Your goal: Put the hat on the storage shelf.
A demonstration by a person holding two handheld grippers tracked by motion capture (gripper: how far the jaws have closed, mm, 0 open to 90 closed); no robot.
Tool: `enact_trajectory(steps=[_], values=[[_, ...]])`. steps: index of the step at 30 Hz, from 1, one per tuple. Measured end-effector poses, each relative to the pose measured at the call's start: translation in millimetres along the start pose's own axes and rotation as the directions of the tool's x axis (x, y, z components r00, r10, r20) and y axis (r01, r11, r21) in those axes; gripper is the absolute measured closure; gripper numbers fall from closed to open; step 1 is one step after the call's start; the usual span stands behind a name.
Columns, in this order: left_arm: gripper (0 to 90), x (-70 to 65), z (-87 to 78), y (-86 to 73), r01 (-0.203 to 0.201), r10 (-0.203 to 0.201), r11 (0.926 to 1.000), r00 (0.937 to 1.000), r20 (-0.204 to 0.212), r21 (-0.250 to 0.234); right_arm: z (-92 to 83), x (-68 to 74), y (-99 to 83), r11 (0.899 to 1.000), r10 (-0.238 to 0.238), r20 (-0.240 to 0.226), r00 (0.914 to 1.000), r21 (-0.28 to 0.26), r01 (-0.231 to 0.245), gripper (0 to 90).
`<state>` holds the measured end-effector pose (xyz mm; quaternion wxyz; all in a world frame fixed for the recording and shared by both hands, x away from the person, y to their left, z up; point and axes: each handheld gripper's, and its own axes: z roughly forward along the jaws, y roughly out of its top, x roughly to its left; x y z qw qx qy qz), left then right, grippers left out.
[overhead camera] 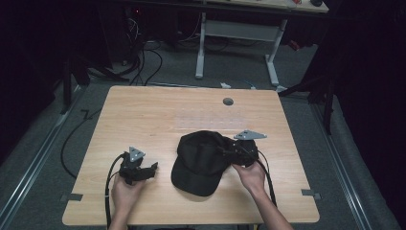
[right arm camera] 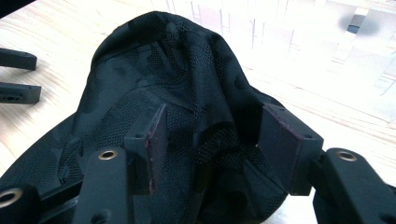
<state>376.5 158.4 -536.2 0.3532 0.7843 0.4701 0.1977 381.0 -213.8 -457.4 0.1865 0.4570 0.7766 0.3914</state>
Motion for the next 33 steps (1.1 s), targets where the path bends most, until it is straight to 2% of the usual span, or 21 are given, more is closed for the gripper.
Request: enact_trajectory(steps=[6,10,15,16,28,33], values=[[26.7,0.0,0.0,0.0,0.0,0.0,1.0,1.0,0.0,0.0,7.7,-0.6,-0.8,1.0,0.01,-0.005,0.9999,0.018,-0.01,44.7],[26.7,0.0,0.0,0.0,0.0,0.0,1.0,1.0,0.0,0.0,12.3,0.0,-1.7,0.999,-0.002,0.003,1.0,0.038,0.002,49.0],[26.7,0.0,0.0,0.0,0.0,0.0,1.0,1.0,0.0,0.0,19.2,-0.7,-3.9,0.997,0.004,-0.007,1.0,0.08,-0.004,57.8],[26.7,0.0,0.0,0.0,0.0,0.0,1.0,1.0,0.0,0.0,20.3,-1.6,-4.4,0.996,0.013,-0.013,0.9998,0.087,-0.011,61.9],[26.7,-0.2,0.0,0.1,-0.002,0.002,1.0,1.0,0.0,0.002,22.3,-6.1,-5.4,0.996,0.031,-0.043,0.9986,0.084,-0.027,82.4],[26.4,-0.5,0.1,0.1,-0.006,0.006,1.0,1.0,-0.003,0.002,21.1,-6.8,-4.8,0.997,0.04,-0.049,0.998,0.072,-0.036,84.3]])
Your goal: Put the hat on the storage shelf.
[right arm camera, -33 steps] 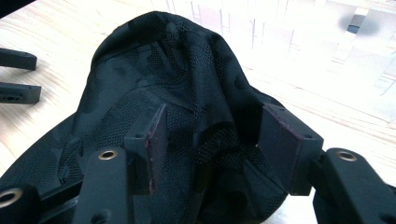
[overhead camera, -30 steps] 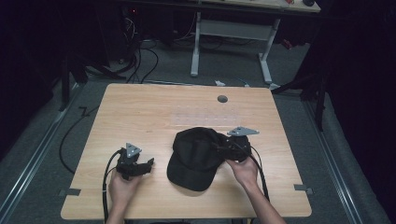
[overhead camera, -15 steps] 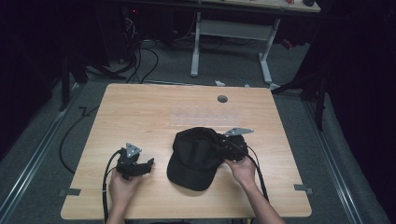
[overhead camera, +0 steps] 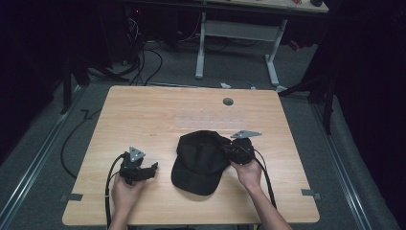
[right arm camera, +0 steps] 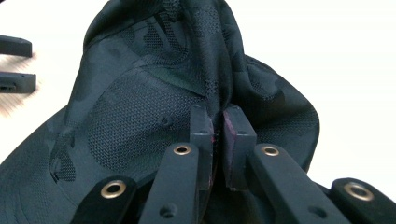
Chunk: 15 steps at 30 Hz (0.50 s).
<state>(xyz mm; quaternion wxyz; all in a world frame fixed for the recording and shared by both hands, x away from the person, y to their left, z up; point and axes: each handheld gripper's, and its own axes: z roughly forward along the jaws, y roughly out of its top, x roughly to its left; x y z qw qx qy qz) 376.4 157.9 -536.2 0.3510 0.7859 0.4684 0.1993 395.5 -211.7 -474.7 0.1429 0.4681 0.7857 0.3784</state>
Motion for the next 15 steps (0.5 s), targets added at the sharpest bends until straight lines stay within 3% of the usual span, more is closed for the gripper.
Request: enact_trajectory(steps=[15], values=[[26.5,0.0,0.0,0.0,-0.002,0.002,1.0,1.0,0.004,-0.001,-27.3,-2.3,3.4,0.995,0.006,-0.037,0.9993,-0.103,-0.01,85.2]])
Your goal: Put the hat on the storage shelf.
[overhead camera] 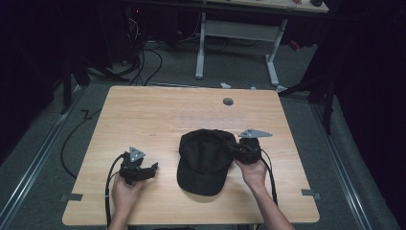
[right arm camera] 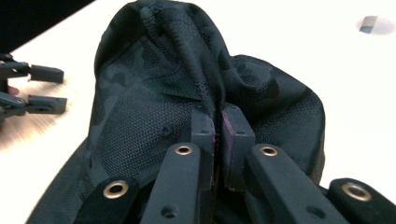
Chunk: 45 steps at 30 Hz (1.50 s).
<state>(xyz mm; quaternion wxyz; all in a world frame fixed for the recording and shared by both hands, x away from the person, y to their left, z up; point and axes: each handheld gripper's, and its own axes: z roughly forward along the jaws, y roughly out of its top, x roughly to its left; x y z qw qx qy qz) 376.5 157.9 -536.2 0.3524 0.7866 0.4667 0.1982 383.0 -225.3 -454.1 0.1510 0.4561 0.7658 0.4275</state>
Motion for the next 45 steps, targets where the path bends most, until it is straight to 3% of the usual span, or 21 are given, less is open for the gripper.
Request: enact_trajectory(steps=[17,21,24,26,32,34,35,42,45], values=[[25.8,0.6,-0.5,0.5,-0.003,0.003,1.0,0.9999,0.015,0.006,-42.6,-2.1,-3.0,0.996,-0.038,-0.014,0.9992,-0.087,0.036,85.3],[25.4,1.3,-3.2,2.7,0.027,-0.027,0.9996,0.9947,0.099,0.004,-52.1,-2.7,-4.4,0.993,-0.041,-0.026,0.9988,-0.11,0.038,85.3],[25.6,-3.6,-6.6,4.9,0.002,0.0,0.9999,0.9913,0.132,-0.017,-59.8,-2.9,-5.6,0.991,-0.043,-0.037,0.9984,-0.131,0.038,85.3],[25.4,-8.4,-9.4,7.7,-0.014,0.019,0.9995,0.985,0.171,-0.029,-63.7,-2.7,-6.2,0.99,-0.045,-0.038,0.9982,-0.139,0.04,85.3],[24.0,-27.1,-19.7,21.3,-0.062,0.083,0.995,0.9488,0.305,-0.079,-69.4,-0.9,-6.9,0.987,-0.059,-0.049,0.997,-0.154,0.051,85.3],[23.5,-33.5,-22.1,26.4,-0.08,0.106,0.9929,0.932,0.347,-0.088,-69.8,-0.1,-6.8,0.986,-0.063,-0.055,0.9965,-0.155,0.054,85.3],[23.2,-36.9,-23.1,29.4,-0.087,0.115,0.992,0.9203,0.374,-0.091,-69.6,0.3,-6.8,0.986,-0.067,-0.057,0.9961,-0.156,0.057,85.2],[20.7,-52.7,-21.8,40.9,-0.124,0.154,0.9879,0.8675,0.473,-0.093,-68.1,2.6,-6.5,0.985,-0.075,-0.076,0.9942,-0.164,0.062,85.2],[20.2,-59.1,-17.6,45.0,-0.149,0.167,0.9859,0.8485,0.502,-0.077,-68.0,3.0,-6.1,0.983,-0.077,-0.085,0.9934,-0.174,0.061,85.2]])
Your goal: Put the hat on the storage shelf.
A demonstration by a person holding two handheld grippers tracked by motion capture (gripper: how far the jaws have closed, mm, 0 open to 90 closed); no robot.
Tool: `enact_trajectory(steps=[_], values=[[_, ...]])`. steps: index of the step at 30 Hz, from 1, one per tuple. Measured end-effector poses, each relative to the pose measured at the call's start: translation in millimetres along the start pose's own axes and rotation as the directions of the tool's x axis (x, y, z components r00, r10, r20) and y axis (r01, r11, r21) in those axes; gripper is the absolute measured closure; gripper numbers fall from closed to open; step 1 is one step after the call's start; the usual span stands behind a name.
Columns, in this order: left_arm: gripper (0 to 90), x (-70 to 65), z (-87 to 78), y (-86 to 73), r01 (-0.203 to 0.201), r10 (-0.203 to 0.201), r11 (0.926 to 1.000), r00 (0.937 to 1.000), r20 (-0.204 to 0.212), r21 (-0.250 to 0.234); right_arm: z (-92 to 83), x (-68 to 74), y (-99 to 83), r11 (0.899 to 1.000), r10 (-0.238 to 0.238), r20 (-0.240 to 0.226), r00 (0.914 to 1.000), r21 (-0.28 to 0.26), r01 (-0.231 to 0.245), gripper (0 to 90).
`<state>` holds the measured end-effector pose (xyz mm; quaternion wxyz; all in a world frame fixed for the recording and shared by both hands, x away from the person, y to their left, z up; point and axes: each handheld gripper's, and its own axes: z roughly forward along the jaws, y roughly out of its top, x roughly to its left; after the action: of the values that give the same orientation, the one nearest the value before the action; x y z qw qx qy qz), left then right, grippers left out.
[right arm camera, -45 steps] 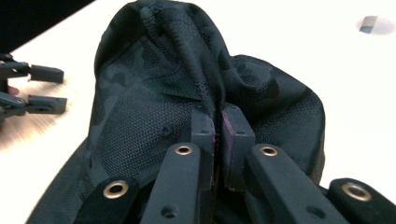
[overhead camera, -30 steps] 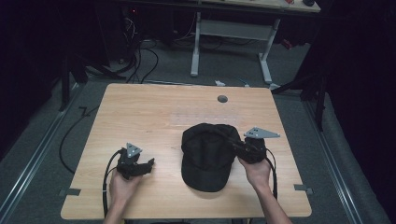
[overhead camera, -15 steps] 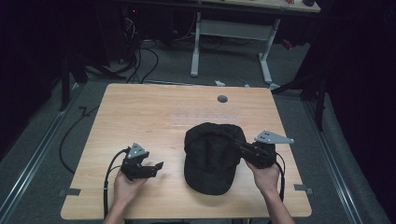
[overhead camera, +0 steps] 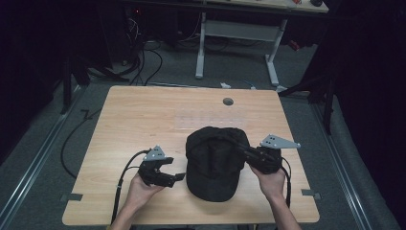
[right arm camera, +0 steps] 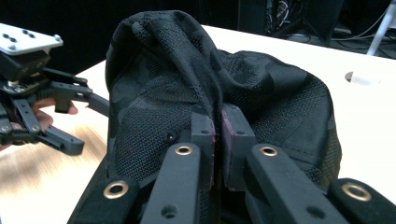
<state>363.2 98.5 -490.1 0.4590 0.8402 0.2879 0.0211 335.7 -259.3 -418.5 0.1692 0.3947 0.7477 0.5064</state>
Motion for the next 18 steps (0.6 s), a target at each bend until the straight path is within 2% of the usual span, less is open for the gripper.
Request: enact_trajectory(steps=[8,14,18], values=[[18.4,-3.6,9.3,8.1,-0.002,0.001,0.9998,0.9984,0.057,0.018,1.5,0.1,1.3,1.0,-0.005,-0.04,0.9992,-0.014,0.004,85.2],[18.2,-5.0,12.5,12.7,-0.011,0.01,0.9999,0.9949,0.1,0.012,2.8,2.1,4.1,1.0,-0.013,-0.075,0.9971,-0.025,0.011,85.2],[18.7,-4.5,11.9,14.3,-0.001,0.0,1.0,0.9923,0.124,0.009,2.5,4.4,8.4,0.999,-0.03,-0.097,0.9949,-0.04,0.026,85.2]])
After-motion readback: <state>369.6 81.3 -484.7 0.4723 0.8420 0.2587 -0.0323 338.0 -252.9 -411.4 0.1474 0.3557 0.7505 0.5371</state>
